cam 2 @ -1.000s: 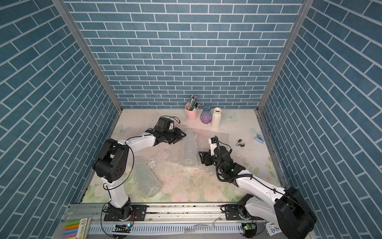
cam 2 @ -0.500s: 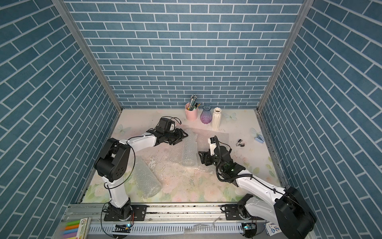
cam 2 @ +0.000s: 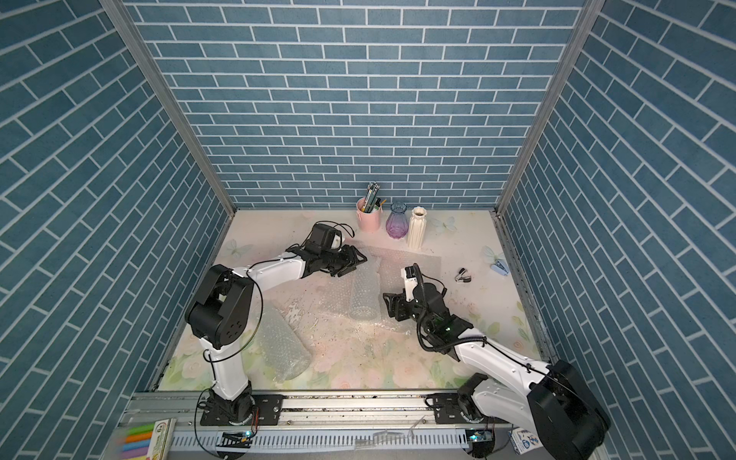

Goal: Unwrap the vase from the bubble wrap
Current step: Unwrap the bubble wrap.

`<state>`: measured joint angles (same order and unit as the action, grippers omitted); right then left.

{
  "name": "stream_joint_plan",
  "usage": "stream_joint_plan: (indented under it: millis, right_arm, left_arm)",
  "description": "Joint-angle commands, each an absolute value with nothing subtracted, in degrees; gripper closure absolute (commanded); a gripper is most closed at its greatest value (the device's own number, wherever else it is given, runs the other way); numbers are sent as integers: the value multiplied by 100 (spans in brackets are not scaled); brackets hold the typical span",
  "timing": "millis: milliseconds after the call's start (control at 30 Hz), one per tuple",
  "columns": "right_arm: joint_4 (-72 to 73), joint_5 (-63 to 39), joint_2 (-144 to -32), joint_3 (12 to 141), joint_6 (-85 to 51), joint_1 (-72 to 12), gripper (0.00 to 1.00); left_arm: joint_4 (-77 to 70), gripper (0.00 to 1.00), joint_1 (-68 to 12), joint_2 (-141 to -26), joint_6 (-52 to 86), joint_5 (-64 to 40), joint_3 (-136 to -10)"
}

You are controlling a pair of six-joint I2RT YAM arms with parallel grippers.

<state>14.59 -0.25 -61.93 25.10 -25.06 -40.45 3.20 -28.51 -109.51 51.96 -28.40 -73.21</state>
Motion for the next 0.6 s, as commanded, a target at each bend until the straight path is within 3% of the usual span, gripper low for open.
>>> stream_joint_plan:
  millis: [0, 433, 567]
  right_arm:
    - [1530, 0, -6082, 2435, -2347, -4052, 27]
    - [1516, 7, -6063, 2426, -2374, -4052, 27]
    - [1516, 0, -6060, 2430, -2381, -4052, 27]
  left_arm:
    - [385, 44, -2875, -10901, 5182, -2890, -7359]
    - [460, 65, -2875, -10797, 5189, -2769, -7457]
    - [527, 67, -2875, -10745, 5151, -2748, -7506]
